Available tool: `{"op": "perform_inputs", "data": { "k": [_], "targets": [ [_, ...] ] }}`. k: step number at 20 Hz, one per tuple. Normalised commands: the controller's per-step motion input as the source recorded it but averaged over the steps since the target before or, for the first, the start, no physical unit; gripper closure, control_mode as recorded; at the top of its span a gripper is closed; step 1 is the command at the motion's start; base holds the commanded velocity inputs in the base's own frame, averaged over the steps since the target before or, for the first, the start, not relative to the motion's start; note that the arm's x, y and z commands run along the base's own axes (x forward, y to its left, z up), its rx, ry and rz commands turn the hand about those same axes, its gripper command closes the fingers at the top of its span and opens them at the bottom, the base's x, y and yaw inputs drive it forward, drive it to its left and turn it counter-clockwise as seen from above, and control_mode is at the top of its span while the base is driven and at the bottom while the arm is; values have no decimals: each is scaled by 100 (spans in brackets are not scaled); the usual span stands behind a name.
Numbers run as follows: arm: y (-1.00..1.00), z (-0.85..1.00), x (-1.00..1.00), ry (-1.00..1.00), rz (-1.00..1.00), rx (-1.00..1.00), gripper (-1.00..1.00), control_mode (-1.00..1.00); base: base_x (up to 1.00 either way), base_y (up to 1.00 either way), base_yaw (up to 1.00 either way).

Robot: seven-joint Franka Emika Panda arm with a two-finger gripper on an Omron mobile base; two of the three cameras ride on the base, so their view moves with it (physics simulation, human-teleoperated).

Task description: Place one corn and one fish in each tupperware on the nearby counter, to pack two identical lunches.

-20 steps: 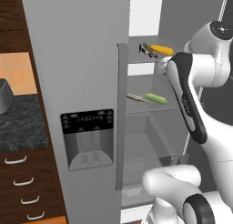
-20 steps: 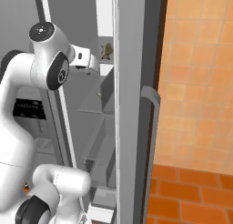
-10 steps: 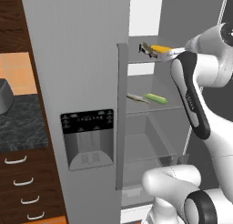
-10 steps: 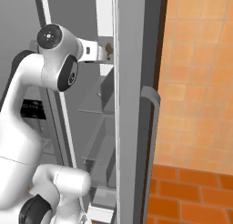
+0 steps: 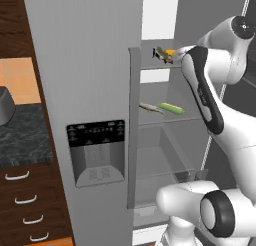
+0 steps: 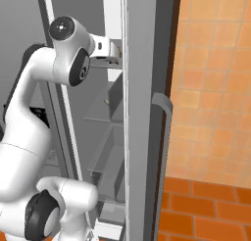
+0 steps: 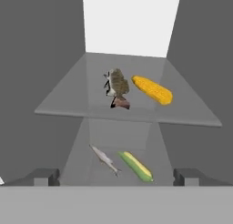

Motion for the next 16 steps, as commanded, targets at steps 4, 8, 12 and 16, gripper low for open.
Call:
{"op": "perform_inputs", "data": {
  "k": [4, 8, 12, 16],
  "targets": [
    [4, -4, 29, 8, 0, -5, -100, -100, 0, 0, 0],
    [5, -16, 33, 11, 0, -4, -100, -100, 0, 0, 0],
    [2, -21, 33, 4, 2, -1, -100, -100, 0, 0, 0],
    [0, -10, 41, -8, 4, 0, -100, -100, 0, 0, 0]
  ]
}}
